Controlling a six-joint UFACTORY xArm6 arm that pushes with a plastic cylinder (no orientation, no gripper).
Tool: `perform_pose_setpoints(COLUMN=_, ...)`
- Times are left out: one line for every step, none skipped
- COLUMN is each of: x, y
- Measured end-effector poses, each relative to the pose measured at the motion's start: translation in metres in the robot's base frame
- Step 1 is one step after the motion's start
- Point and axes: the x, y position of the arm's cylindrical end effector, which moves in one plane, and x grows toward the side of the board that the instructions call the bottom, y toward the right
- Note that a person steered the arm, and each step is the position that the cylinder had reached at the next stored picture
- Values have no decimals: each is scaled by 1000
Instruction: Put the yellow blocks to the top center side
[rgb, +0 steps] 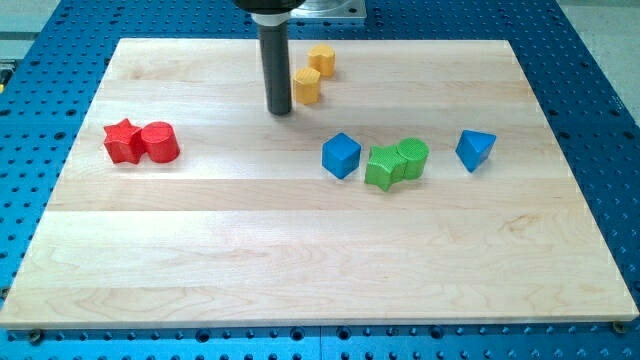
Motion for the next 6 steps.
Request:
perform_pose_setpoints(x=-10, y=29)
perform_pose_setpoints(x=-12, y=32)
perform_pose_setpoints(x=-12, y=30)
perform_pose_setpoints(x=-13, y=49)
perform_pose_setpoints(x=-2, y=58)
perform_pose_setpoints(x=81, y=-25)
